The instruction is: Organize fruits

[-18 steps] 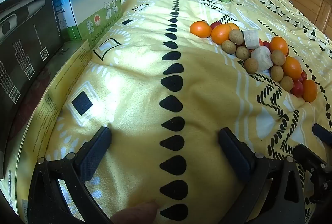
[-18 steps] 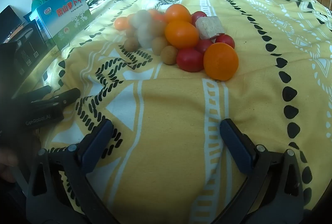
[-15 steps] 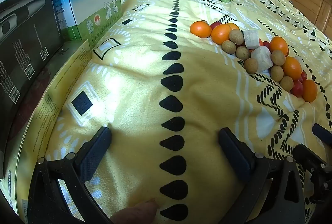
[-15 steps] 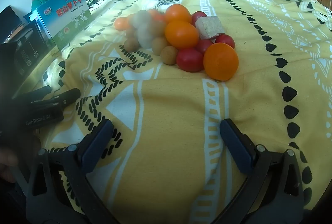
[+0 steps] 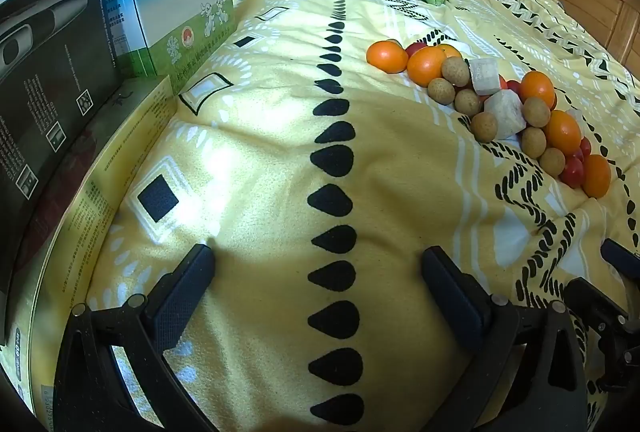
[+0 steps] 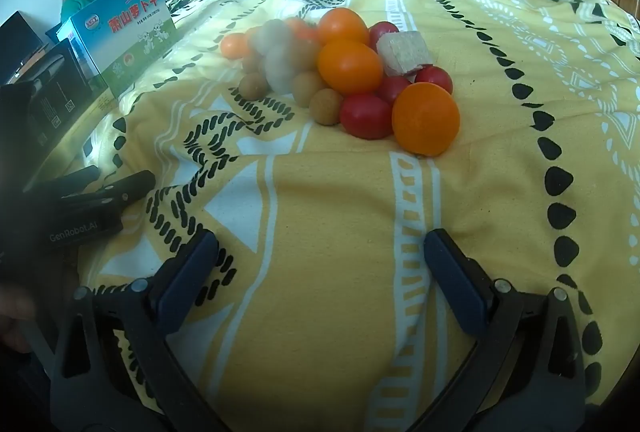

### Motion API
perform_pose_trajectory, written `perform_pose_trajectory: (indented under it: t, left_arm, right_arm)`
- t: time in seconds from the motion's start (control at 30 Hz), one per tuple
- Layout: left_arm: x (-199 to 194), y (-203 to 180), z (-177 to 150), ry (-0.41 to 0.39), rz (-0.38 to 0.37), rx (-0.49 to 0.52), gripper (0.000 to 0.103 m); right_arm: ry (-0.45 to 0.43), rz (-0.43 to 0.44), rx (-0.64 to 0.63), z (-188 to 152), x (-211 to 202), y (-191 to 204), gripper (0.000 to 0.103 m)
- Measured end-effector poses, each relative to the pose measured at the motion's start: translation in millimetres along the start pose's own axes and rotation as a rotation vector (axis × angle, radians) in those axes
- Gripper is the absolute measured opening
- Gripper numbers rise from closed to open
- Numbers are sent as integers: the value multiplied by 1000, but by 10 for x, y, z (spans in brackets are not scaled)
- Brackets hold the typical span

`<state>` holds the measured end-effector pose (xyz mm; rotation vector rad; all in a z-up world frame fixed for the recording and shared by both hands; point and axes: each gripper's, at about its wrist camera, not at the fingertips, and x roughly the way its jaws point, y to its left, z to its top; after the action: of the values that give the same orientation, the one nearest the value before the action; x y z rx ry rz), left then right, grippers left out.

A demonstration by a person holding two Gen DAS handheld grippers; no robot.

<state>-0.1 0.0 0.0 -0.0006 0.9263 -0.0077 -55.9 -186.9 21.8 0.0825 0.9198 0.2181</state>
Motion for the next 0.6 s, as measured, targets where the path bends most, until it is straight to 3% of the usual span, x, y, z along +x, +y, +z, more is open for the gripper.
perform_pose_trajectory:
  t: [0.6]
  left_arm:
    - [2,0,0,2,-6,-3,103]
  right_arm:
    - [-2,3,2,-2,-1,-5,103]
